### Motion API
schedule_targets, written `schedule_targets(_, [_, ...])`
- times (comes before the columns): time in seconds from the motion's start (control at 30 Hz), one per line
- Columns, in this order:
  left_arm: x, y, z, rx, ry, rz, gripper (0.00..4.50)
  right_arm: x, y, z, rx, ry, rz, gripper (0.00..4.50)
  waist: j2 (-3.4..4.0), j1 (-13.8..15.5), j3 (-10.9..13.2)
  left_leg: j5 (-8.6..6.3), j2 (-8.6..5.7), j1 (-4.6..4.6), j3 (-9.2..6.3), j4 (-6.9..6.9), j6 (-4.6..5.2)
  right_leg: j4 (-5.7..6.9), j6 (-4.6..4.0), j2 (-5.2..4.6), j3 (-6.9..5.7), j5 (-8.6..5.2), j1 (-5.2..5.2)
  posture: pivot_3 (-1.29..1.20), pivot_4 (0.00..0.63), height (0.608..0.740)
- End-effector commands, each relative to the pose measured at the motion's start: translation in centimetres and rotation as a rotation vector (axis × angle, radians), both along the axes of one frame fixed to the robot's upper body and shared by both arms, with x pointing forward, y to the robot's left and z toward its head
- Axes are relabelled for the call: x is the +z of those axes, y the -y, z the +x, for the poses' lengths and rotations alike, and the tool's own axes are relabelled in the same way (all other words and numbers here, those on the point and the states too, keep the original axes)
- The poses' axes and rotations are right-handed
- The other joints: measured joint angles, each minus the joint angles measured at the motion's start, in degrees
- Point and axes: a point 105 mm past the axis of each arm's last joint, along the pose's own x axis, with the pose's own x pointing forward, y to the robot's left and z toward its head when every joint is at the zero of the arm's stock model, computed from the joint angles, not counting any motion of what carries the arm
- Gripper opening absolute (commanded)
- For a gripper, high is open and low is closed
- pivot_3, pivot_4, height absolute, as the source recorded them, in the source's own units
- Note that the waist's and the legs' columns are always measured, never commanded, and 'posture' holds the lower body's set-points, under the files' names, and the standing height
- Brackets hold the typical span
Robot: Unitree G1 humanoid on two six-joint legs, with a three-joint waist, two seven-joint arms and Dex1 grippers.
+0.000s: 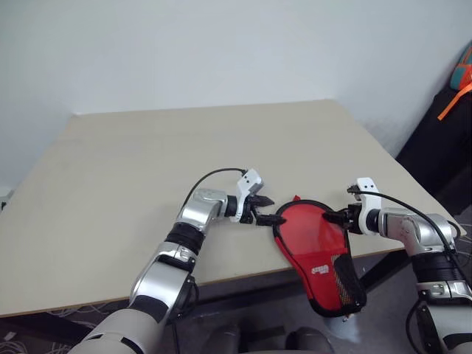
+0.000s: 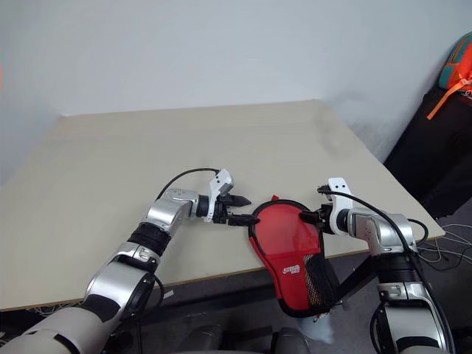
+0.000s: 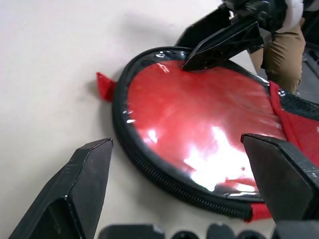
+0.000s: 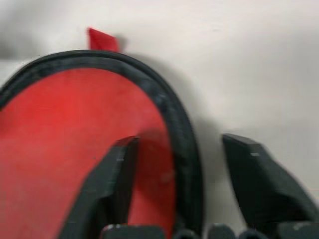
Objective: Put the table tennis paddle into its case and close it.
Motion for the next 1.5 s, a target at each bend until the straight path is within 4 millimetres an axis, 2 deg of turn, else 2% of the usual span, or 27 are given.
schedule_targets(0.03, [2.5,-0.4,1.3,0.031,0.058,-0.05,4.5,0.0,-0.5,-0.3,0.047,0.015,-0.016,1.4,0.0,0.0,0.0,0.02,0.0,-0.01,0.0,0.0,-0.01,0.0,0.01,0.03,-0.01,0.01,0.0,0.0,0.0,0.74])
schedule_targets(0.17, [2.8,-1.2,1.9,0.072,0.057,-0.055,4.5,0.2,-0.9,-0.5,0.068,0.022,-0.007,0.02,-0.02,0.0,0.0,0.11,-0.01,-0.01,0.03,0.0,-0.16,0.0,0.02,0.03,0.0,0.01,0.0,0.0,0.0,0.74])
schedule_targets(0.33, [2.5,-1.9,2.3,0.104,0.051,-0.046,4.5,1.4,-2.0,-0.6,0.097,0.052,0.078,0.02,-0.03,0.0,0.1,0.28,-0.01,-0.07,0.05,-0.03,-0.07,0.0,0.04,0.07,0.01,0.01,0.02,0.0,0.0,0.74])
schedule_targets(0.5, [2.1,-2.3,2.3,0.116,0.04,-0.037,4.5,5.2,-4.5,-1.5,0.217,0.166,0.263,0.02,0.18,0.0,0.4,0.35,-0.01,-0.13,0.1,-0.11,-0.16,0.0,0.08,0.2,0.06,0.02,-0.03,0.0,0.0,0.74])
schedule_targets(0.6, [2.0,-2.4,2.3,0.12,0.038,-0.035,4.5,6.8,-6.1,-2.0,0.252,0.21,0.363,0.02,0.25,0.0,0.6,0.35,0.0,-0.14,0.12,-0.11,-0.15,0.0,0.08,0.3,0.09,0.03,-0.03,0.0,0.0,0.74])
schedule_targets(0.7, [1.8,-2.3,2.1,0.112,0.039,-0.031,4.5,8.0,-7.2,-1.5,0.239,0.246,0.427,0.02,0.24,0.0,0.6,0.36,0.01,-0.14,0.12,-0.11,-0.15,0.0,0.08,0.38,0.11,0.03,0.0,0.0,0.0,0.74])
schedule_targets(0.9, [1.8,-2.0,2.0,0.108,0.039,-0.04,4.5,9.5,-7.7,1.9,0.058,0.305,0.493,0.02,0.29,0.0,0.7,0.51,0.08,-0.12,0.27,-0.1,-0.2,0.04,0.19,0.56,0.37,0.12,-0.06,0.0,0.0,0.74])
schedule_targets(1.1, [2.3,-2.4,1.8,0.104,0.032,-0.07,4.5,11.6,-7.0,5.4,-0.128,0.43,0.48,0.02,0.37,0.0,0.8,0.68,0.16,-0.13,0.3,-0.11,-0.31,0.08,0.17,0.68,0.47,0.29,-0.12,0.0,0.0,0.74])
schedule_targets(1.27, [2.4,-2.8,1.3,0.099,0.027,-0.083,4.5,12.3,-6.7,7.3,-0.219,0.473,0.479,0.02,0.4,-0.1,0.8,0.7,0.16,-0.14,0.57,-0.13,-0.29,0.11,0.21,0.75,0.77,0.32,-0.24,0.0,0.0,0.74])
schedule_targets(1.4, [2.6,-3.1,0.9,0.091,0.02,-0.1,4.5,12.6,-7.4,8.5,-0.252,0.499,0.485,0.02,0.41,-0.8,0.8,0.71,0.22,-0.14,0.86,-0.19,-0.3,0.12,0.26,0.83,0.96,0.35,-0.35,0.0,0.0,0.74])
schedule_targets(1.5, [2.5,-3.2,0.6,0.093,0.015,-0.103,4.5,13.4,-7.2,9.3,-0.325,0.511,0.558,0.02,0.42,-1.4,0.9,0.71,0.24,-0.13,0.93,-0.23,-0.31,0.12,0.27,0.85,1.03,0.36,-0.38,0.0,0.0,0.74])
